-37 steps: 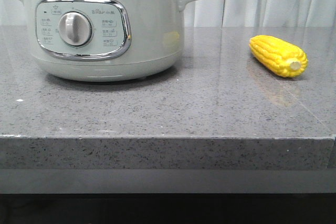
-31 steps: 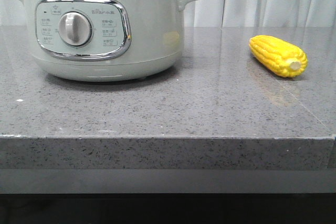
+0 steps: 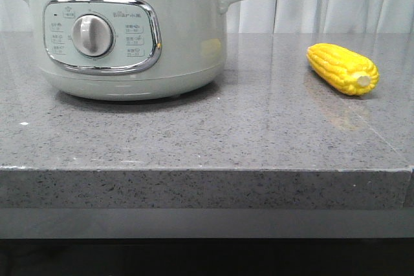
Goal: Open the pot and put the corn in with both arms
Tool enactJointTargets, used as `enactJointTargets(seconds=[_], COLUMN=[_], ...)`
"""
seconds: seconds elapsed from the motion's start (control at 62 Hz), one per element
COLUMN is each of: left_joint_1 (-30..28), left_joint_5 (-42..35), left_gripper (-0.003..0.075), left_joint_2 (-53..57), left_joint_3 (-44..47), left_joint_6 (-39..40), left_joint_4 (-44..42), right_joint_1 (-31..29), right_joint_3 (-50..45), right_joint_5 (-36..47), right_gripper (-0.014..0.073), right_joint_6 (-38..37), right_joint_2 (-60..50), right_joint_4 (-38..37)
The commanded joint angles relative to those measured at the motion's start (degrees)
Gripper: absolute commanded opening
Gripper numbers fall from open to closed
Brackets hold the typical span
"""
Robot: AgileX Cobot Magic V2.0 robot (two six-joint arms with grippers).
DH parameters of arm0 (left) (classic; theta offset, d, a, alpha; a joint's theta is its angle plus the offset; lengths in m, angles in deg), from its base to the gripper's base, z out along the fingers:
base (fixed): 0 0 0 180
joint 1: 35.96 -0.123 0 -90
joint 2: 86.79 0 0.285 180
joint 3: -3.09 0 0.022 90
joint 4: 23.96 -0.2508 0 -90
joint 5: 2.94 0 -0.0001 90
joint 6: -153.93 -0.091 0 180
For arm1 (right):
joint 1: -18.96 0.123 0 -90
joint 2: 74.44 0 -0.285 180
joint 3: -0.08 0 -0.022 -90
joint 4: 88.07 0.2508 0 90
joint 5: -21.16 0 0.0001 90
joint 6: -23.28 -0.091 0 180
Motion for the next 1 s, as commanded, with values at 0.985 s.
enactJointTargets(seconds=[0.985], left_joint_1=[-0.01], left_joint_5=[-24.52], left_gripper=[-0.0020], left_joint_2=[1.04], left_joint_3=[-0.26], left_joint_6=[0.12], left_joint_4=[1.16], right_joint_1=[0.01], right_joint_3=[0.88], right_joint_5=[8.28], right_gripper=[-0.0064], right_joint_6=[0.04], right_joint_2=[-0.67], right_joint_4=[-0.24])
